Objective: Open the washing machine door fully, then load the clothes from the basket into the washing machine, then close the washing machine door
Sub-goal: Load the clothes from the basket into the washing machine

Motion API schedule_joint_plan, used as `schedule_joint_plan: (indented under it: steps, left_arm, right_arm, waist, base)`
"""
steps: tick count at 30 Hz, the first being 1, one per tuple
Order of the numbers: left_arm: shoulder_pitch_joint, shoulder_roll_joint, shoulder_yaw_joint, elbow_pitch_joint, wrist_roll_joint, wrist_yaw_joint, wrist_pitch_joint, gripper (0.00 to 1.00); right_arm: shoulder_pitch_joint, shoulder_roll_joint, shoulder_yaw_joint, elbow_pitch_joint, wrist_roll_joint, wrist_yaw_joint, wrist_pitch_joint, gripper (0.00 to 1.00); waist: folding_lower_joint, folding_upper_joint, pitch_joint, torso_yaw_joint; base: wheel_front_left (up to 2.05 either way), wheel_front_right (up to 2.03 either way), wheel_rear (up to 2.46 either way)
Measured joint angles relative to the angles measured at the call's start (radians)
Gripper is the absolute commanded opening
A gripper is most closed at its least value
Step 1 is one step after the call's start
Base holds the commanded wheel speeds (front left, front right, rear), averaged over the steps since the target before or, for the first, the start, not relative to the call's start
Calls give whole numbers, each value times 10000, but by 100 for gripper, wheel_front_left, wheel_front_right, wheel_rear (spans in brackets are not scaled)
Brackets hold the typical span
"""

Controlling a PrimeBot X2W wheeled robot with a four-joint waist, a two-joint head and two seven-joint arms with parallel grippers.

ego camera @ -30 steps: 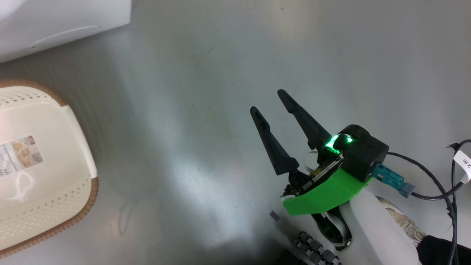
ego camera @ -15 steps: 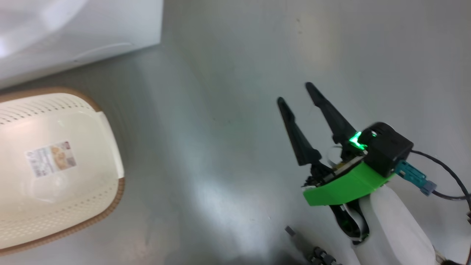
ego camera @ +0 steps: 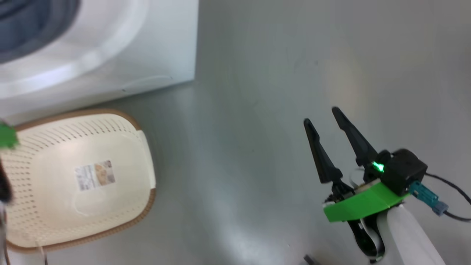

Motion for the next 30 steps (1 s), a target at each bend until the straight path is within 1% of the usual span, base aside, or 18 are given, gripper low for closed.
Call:
schedule_joint_plan:
  steps: [2, 7, 8, 13, 19, 25, 30]
  left_arm:
    - [902, -121, 42, -616, 0, 263, -142, 100]
    - [2915, -408, 2, -1885, 35, 660, -272, 100]
    - [2915, -408, 2, -1885, 35, 660, -272, 100]
    - [4312, -798, -451, -2892, 435, 928, -360, 100]
    - [5455, -1191, -1189, -3467, 717, 949, -403, 100]
    - [6297, -1511, -1626, -3402, 713, 895, -405, 100]
    - [6625, -1618, -1850, -3149, 694, 623, -416, 100]
  right_arm:
    - [211, -15, -100, 17, -63, 0, 2, 100]
    - [646, -38, -416, 10, -322, 0, 12, 100]
    - [646, -38, -416, 10, -322, 0, 12, 100]
    - [1104, -27, -752, -263, -460, 0, 236, 100]
    - [1755, 4, -970, -637, -771, 0, 640, 100]
    - [2510, 98, -1214, -976, -940, 0, 1074, 100]
    - [3041, 213, -1264, -1174, -1024, 0, 1338, 100]
  waist:
    - [0, 0, -266, 96]
    - [0, 0, -954, 362]
    - [0, 0, -954, 362]
    - [-1, 0, -1626, 677]
    - [-1, 0, -2420, 1074]
    - [0, 0, -3316, 1535]
    - [0, 0, -3966, 1799]
  base:
    - [0, 0, 0]
    - [0, 0, 0]
    - [0, 0, 0]
    - [0, 0, 0]
    - [0, 0, 0]
    - [0, 0, 0]
    - [0, 0, 0]
